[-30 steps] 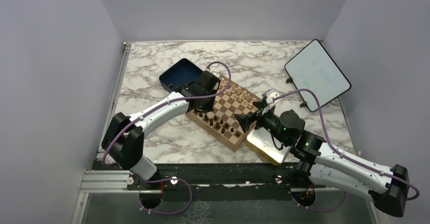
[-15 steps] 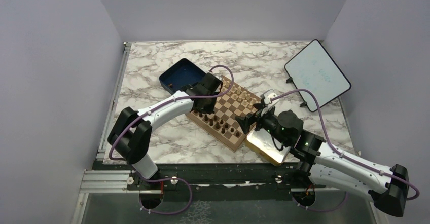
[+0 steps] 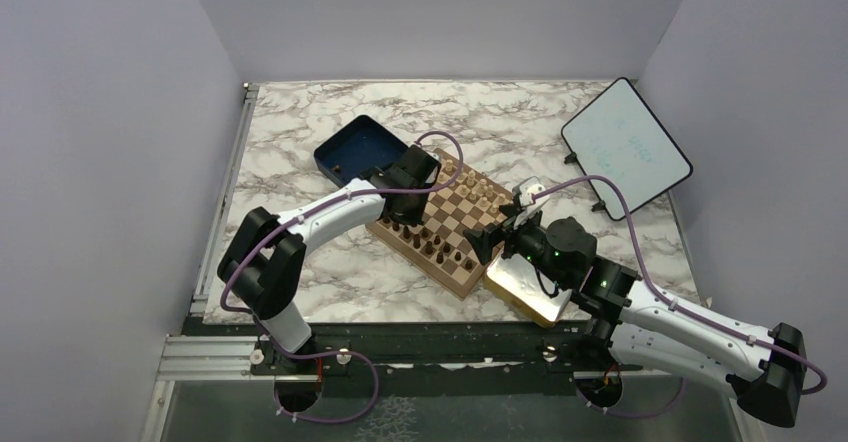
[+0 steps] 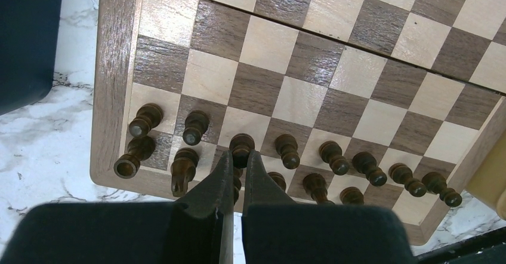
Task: Set up the chess pieces on the board
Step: Place the chess piece on the chessboard.
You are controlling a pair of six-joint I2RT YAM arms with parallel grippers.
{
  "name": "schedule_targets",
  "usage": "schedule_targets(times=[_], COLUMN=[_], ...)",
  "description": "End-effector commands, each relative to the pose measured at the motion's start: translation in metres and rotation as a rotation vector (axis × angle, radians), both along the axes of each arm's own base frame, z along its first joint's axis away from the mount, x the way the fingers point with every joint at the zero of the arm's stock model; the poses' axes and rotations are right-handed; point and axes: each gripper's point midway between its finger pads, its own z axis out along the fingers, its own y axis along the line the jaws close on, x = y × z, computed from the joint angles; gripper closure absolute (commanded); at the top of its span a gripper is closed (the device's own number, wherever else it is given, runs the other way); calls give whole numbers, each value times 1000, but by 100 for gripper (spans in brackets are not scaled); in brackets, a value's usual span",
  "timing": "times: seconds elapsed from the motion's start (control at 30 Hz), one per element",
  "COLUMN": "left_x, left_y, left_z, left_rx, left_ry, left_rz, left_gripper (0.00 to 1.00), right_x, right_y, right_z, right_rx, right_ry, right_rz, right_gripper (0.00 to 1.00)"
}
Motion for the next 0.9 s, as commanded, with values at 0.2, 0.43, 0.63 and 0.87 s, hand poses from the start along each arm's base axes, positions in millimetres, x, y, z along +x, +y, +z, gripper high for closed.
schedule_targets(times=[0.2, 0.43, 0.63, 0.87], left_x=[2, 1, 0, -1], left_y=[-6, -6, -5, -6], left_z=[-4, -10, -13, -19], left_rx=[-9, -7, 1, 2], left_ry=[-6, 7, 11, 26], left_rz=[-15, -17, -15, -19], left_gripper=[97, 97, 95, 95], right_x=[-1, -1, 0, 0], right_y=[1, 2, 1, 2], right_z=[15, 16, 16, 15], right_rx=[21, 20, 21, 21], right_ry=[-20, -23, -21, -21], right_rz=[6, 6, 2, 0], right_gripper=[0, 0, 0, 0])
